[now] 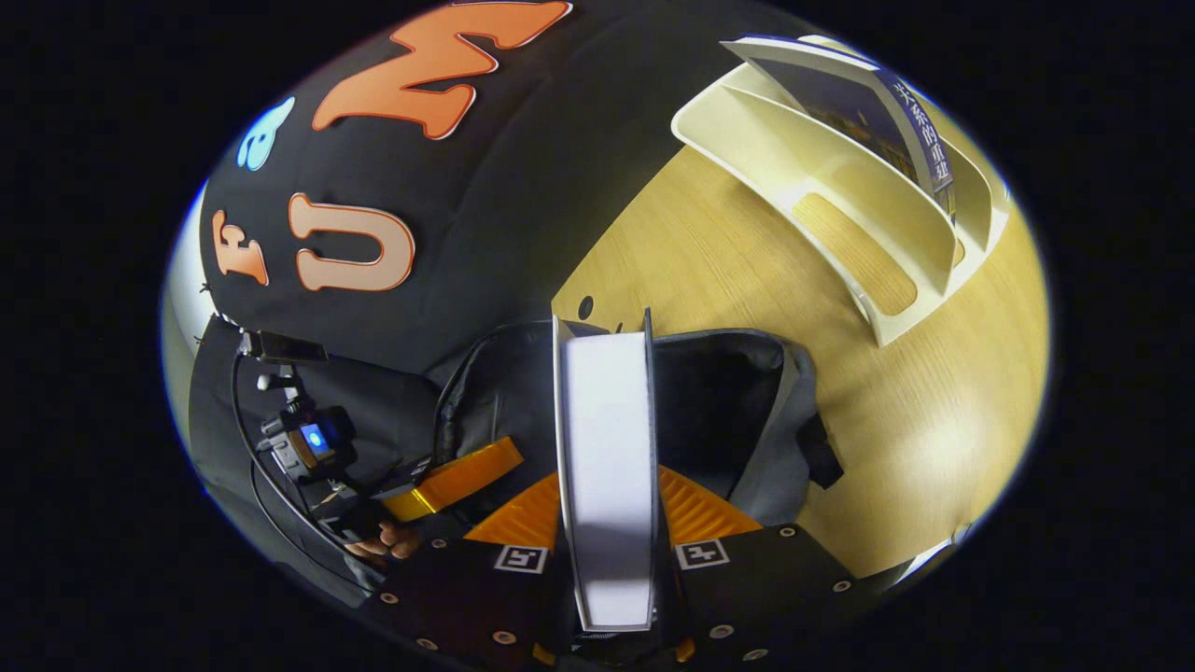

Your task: Open the schoolbag, grab two books from the bookshelf and put them into the schoolbag.

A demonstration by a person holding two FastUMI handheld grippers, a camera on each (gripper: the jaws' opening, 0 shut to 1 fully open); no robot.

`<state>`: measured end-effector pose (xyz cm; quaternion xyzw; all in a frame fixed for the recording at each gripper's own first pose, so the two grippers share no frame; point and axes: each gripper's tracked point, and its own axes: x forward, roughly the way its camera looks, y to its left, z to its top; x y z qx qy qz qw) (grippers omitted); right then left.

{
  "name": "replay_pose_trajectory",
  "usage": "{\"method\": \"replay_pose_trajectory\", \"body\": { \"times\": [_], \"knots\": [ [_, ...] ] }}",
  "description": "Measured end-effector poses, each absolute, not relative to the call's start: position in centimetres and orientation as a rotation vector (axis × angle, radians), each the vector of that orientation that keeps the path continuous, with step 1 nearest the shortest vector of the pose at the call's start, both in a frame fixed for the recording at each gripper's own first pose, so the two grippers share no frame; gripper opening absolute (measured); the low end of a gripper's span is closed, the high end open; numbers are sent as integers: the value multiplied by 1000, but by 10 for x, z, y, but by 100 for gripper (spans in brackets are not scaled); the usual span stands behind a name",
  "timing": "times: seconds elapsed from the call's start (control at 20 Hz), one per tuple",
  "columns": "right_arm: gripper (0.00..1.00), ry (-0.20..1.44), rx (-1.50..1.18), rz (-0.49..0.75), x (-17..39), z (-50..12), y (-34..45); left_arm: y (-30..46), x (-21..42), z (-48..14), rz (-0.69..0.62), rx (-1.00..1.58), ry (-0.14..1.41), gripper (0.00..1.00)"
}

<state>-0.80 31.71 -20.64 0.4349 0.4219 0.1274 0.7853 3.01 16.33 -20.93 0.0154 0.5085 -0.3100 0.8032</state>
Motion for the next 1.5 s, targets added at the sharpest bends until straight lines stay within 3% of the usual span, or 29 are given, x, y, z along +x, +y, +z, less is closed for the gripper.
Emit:
{"method": "replay_pose_trajectory", "body": {
  "times": [0.7, 0.75, 0.8, 0.95, 1.0, 1.05, 1.1, 1.15, 1.2, 1.35, 1.45, 1.5],
  "knots": [
    [35, 816, 966, 278, 30, -255, 368, 159, 16, -211, -732, 56, 1059, 5],
    [46, 817, 964, 282, 32, -257, 370, 159, 15, -211, -728, 50, 1059, 5],
    [36, 830, 968, 286, 31, -258, 372, 160, 15, -211, -725, 52, 1059, 4],
    [39, 933, 916, 245, 25, -282, 373, 157, 13, -211, -718, 42, 1060, 4],
    [45, 959, 913, 250, 21, -284, 374, 158, 14, -210, -714, 38, 1061, 4],
    [32, 985, 909, 258, 18, -286, 376, 159, 16, -213, -709, 37, 1062, 4],
    [50, 1024, 896, 250, 11, -287, 376, 158, 15, -215, -704, 29, 1069, 4],
    [57, 1024, 886, 249, 12, -286, 373, 158, 16, -216, -697, 29, 1073, 4],
    [73, 1029, 861, 243, 11, -288, 367, 159, 18, -220, -685, 33, 1072, 4],
    [83, 1035, 757, 195, 12, -289, 341, 162, 20, -219, -657, 34, 1070, 4],
    [97, 1053, 674, 161, 10, -292, 321, 161, 22, -222, -636, 38, 1065, 4],
    [98, 1052, 646, 158, 10, -287, 311, 161, 23, -222, -628, 36, 1066, 4]
  ]
}}
